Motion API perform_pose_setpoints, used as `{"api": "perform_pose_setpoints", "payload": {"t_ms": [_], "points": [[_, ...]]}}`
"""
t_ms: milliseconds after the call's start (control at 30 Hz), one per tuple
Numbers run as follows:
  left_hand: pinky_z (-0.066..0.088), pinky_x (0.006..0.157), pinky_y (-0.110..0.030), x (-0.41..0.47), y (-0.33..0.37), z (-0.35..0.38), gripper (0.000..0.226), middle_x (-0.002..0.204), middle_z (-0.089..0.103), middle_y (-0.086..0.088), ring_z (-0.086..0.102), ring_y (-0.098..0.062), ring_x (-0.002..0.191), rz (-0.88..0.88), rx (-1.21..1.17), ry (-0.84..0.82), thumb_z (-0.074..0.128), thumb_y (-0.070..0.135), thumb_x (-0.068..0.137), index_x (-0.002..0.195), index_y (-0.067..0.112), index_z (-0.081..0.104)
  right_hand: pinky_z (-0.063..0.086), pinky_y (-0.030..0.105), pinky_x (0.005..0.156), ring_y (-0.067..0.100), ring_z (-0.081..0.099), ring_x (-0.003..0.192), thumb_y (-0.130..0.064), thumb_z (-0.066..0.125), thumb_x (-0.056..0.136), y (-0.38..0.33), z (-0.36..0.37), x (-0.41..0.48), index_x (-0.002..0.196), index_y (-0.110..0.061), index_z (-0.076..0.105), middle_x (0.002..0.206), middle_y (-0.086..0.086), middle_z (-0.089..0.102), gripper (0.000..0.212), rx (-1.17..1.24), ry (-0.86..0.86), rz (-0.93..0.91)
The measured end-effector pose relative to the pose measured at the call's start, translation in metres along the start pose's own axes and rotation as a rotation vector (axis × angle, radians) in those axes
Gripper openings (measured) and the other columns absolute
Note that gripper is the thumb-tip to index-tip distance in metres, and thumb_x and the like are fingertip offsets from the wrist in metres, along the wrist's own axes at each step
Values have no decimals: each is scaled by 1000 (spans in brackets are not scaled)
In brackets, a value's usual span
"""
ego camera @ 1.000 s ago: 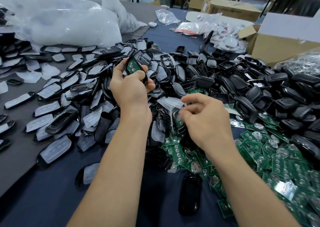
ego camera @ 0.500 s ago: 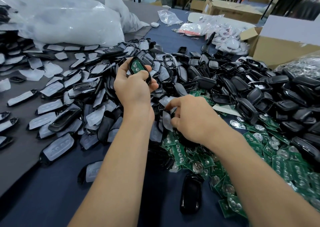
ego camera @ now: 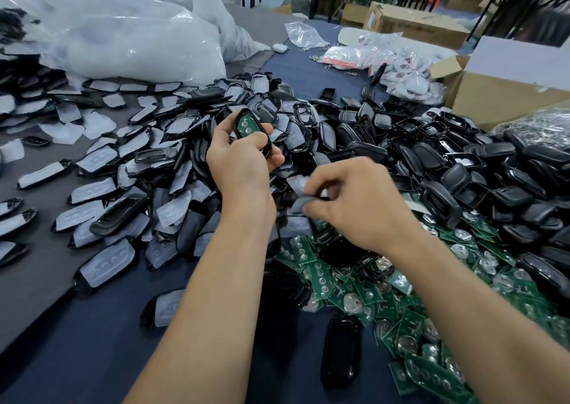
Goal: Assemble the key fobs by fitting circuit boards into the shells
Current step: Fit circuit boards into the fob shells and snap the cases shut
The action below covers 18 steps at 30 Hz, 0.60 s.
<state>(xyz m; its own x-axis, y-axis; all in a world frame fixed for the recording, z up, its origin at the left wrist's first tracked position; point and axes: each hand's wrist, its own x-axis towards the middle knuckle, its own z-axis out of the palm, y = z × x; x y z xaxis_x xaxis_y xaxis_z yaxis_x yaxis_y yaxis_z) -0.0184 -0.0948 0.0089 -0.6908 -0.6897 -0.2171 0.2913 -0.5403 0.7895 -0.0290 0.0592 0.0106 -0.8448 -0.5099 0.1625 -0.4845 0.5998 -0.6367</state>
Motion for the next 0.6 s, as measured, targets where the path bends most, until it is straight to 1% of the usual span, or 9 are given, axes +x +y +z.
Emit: {"api": "perform_pose_setpoints", "payload": {"t_ms": [67,100,200,267,333,433,467,533,600], "points": [[49,46,-24,0,-2,0,40,78,71,-8,54,-17,49,-17,32,-52,50,-15,93,118,13,63,56,29,60,16,67,60,-19,90,75,11,-8,-15,78,-26,80,67,-6,74,12,330,91,120],[49,46,-24,-2,-5,1,39,74,70,-7,53,-17,48,-33,63,-94,50,-16,93,115,14,63,58,30,60,19,69,61,-14,89,77,15,-11,-23,80,-23,81,71,-1,76,12,456,120,150],[47,44,-25,-10,-17,8,38,67,69,-7,52,-21,47,-110,205,-276,49,-15,91,111,13,65,50,20,52,13,64,55,-3,83,82,25,-15,-43,79,-15,81,69,6,76,13,698,191,205],[43,41,-24,-20,-27,13,40,67,67,-8,52,-22,46,-160,326,-424,48,-14,88,112,12,68,49,23,52,16,63,54,-1,82,83,32,-16,-51,82,-11,81,71,11,75,10,783,229,251],[37,39,-23,-32,-37,17,42,64,63,-5,50,-21,47,-200,449,-546,50,-8,81,109,12,73,49,24,51,18,62,53,1,79,84,38,-17,-56,82,-7,81,70,13,74,9,882,279,291],[32,38,-21,-44,-45,22,49,67,60,-3,47,-17,50,-270,464,-654,53,6,60,103,12,75,51,26,53,19,60,52,2,77,86,41,-18,-59,85,-5,80,70,15,73,8,996,341,292],[31,37,-21,-46,-46,23,47,70,60,-5,46,-15,51,-286,440,-691,53,8,59,101,11,74,51,27,53,19,60,53,2,77,86,41,-18,-60,87,-4,79,71,15,73,6,1002,352,284],[28,37,-20,-49,-45,25,31,76,56,-11,44,-14,52,-278,442,-758,55,8,63,91,12,71,51,26,52,19,61,52,0,78,87,43,-20,-59,87,-4,79,69,14,74,5,975,383,284],[26,37,-19,-49,-46,25,16,71,53,-9,43,-14,51,-215,530,-762,62,12,68,83,12,68,53,28,53,18,63,53,-2,79,87,48,-21,-58,84,-8,80,69,12,75,6,902,408,294]]}}
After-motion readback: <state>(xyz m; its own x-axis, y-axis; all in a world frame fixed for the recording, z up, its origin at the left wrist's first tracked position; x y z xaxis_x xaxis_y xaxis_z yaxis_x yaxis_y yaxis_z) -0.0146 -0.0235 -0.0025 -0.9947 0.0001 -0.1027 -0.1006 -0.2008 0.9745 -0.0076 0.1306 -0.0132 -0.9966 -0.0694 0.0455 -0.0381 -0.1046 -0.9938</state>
